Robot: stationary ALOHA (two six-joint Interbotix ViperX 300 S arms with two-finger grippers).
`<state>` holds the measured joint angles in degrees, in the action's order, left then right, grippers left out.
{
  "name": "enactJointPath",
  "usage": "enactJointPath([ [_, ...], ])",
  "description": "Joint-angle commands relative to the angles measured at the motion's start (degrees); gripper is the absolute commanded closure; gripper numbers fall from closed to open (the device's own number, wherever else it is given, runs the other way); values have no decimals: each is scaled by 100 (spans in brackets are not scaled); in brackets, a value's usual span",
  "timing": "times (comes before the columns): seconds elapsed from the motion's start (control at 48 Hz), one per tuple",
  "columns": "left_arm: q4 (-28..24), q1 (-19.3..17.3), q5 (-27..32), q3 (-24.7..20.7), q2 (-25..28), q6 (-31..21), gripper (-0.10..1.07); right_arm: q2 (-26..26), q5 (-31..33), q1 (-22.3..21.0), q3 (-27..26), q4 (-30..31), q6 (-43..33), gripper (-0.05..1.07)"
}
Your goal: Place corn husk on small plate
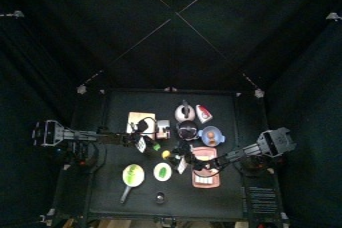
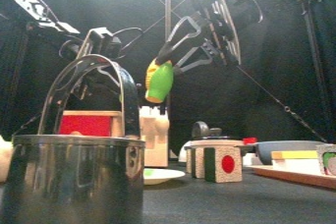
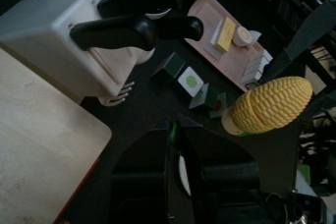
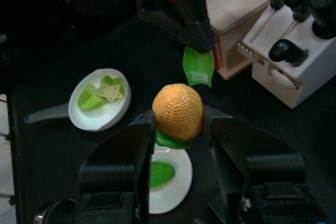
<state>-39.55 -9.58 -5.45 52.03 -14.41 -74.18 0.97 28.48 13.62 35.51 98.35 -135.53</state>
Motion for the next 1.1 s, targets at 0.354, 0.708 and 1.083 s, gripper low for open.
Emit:
enactJointPath([
  [0.354,-1872,747,-844,-70,141,185,55,527,-62,105,299,-255,0,43],
  [0.708,-2276,1063,-949,-448,896,185,54,598,-97,114,519,-668,9,43],
  [1.083,-2329,1424,-1327,-554,1336,167,54,791,-88,114,642,-694,9,43],
])
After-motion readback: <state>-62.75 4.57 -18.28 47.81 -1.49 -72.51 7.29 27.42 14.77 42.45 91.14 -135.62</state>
